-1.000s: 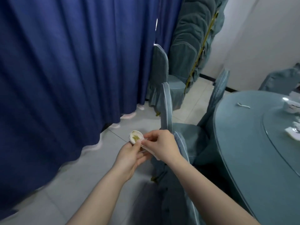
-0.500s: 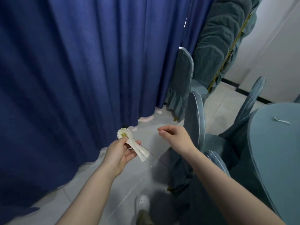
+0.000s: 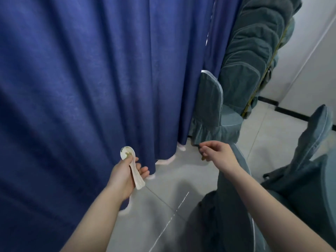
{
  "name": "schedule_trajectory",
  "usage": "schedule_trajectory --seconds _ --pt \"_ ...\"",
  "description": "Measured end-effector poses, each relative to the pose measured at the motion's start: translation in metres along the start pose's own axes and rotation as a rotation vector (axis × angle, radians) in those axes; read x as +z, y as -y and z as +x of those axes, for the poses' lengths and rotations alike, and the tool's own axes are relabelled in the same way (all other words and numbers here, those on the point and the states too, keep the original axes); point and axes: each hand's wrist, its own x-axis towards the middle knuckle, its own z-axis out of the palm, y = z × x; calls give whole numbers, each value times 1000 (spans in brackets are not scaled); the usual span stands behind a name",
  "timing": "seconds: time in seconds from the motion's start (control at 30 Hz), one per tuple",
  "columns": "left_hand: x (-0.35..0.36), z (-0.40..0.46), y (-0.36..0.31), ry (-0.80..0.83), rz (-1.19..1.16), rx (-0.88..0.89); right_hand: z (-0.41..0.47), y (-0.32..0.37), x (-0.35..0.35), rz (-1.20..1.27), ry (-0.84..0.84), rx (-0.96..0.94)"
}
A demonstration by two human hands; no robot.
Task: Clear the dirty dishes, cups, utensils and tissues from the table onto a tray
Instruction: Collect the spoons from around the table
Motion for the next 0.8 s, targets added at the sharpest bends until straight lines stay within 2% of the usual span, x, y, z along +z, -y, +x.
schedule_trajectory --seconds 0.27,0.5,0.8 --pt "115 128 -43 121 96 -60 125 -4 -38 43 -166 34" --pt "228 256 -70 378 241 -156 225 -27 -73 28 -323 161" --pt "427 354 -60 767 514 -365 270 -73 -141 91 -736 400"
